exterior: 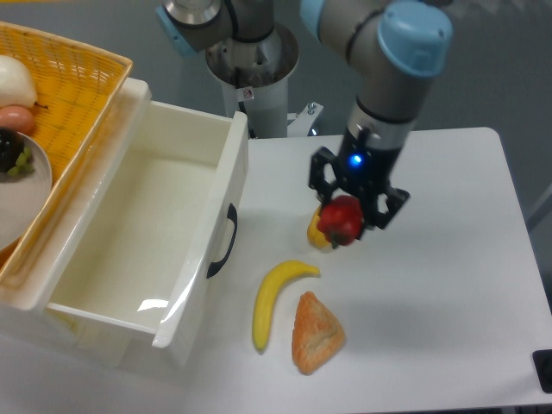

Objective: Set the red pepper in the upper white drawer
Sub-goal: 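Carry the red pepper over the open white drawer, then lower the red pepper into the drawer bottom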

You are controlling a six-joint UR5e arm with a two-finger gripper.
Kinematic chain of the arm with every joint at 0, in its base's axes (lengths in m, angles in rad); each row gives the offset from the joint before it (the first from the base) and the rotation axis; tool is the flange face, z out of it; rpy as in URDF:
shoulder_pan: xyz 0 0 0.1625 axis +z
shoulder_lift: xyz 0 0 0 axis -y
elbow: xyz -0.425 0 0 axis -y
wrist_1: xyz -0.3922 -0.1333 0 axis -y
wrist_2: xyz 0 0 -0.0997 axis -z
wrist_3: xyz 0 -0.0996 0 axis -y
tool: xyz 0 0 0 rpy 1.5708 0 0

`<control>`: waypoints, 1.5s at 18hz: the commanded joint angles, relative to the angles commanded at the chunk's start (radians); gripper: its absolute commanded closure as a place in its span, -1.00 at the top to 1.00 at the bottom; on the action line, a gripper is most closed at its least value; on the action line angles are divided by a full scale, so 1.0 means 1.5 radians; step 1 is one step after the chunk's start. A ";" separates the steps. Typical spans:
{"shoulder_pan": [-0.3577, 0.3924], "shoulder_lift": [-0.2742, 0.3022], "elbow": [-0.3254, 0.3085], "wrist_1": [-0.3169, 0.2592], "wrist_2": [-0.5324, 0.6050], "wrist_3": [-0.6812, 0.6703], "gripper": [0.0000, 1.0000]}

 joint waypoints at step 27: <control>-0.232 0.053 -0.099 0.007 0.029 0.068 -0.87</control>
